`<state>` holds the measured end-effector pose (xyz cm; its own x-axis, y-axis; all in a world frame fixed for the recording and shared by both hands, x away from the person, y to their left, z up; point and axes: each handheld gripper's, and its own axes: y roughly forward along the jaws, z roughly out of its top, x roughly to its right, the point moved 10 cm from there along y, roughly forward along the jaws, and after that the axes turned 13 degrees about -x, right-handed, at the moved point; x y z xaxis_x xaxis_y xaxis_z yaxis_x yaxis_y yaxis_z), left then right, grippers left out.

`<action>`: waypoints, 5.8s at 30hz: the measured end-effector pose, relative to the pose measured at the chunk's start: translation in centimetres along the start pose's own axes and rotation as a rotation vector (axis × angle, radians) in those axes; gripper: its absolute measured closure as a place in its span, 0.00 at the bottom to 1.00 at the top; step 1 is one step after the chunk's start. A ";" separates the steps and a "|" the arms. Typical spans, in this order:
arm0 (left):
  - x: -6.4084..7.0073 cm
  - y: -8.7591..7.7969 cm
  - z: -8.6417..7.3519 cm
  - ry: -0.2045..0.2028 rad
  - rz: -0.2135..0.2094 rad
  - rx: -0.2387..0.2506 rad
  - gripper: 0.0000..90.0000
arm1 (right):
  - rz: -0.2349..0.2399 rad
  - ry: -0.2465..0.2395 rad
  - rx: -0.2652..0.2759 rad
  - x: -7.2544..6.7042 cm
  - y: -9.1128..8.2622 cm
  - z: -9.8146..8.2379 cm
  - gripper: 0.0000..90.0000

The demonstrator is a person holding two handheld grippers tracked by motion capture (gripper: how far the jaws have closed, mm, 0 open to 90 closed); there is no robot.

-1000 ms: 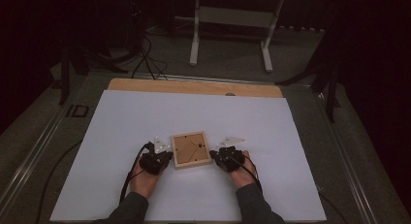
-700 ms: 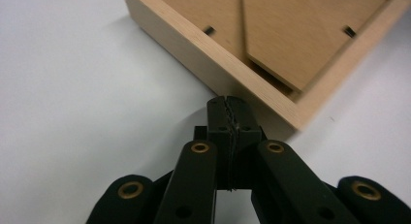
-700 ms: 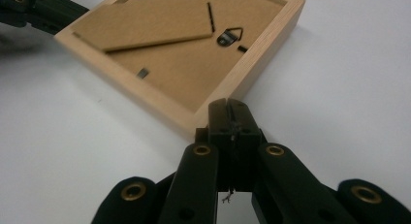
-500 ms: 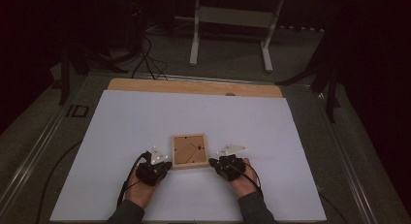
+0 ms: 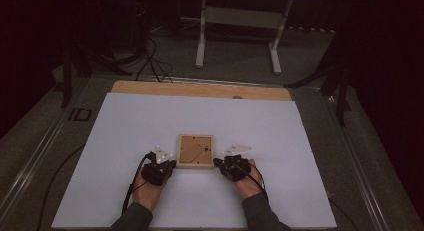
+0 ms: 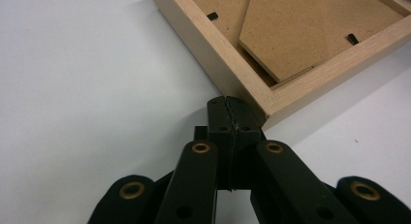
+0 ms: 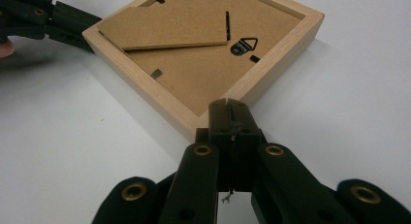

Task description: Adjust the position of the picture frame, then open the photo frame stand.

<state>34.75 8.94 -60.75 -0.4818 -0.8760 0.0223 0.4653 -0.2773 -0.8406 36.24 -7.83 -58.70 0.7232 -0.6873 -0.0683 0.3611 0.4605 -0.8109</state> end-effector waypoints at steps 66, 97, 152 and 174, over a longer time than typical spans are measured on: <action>2.1 -3.3 3.3 0.113 -0.173 0.167 0.61 | -0.068 -0.060 0.093 0.3 -0.5 1.3 1.00; 2.0 -0.7 5.8 0.181 -0.121 -0.002 0.55 | -0.042 -0.066 0.078 0.0 -0.2 1.1 1.00; 2.2 -0.5 7.1 0.179 -0.142 -0.155 0.49 | -0.028 -0.059 0.085 -0.1 -0.2 1.1 1.00; 1.5 -1.1 4.5 0.190 -0.131 -0.168 0.68 | -0.029 -0.058 0.087 -0.1 -0.1 1.1 1.00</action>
<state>36.84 6.21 -57.33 -0.6672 -0.7433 0.0481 0.2684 -0.3001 -0.9154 36.77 -7.25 -57.95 0.7440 -0.6681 -0.0097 0.4298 0.4896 -0.7587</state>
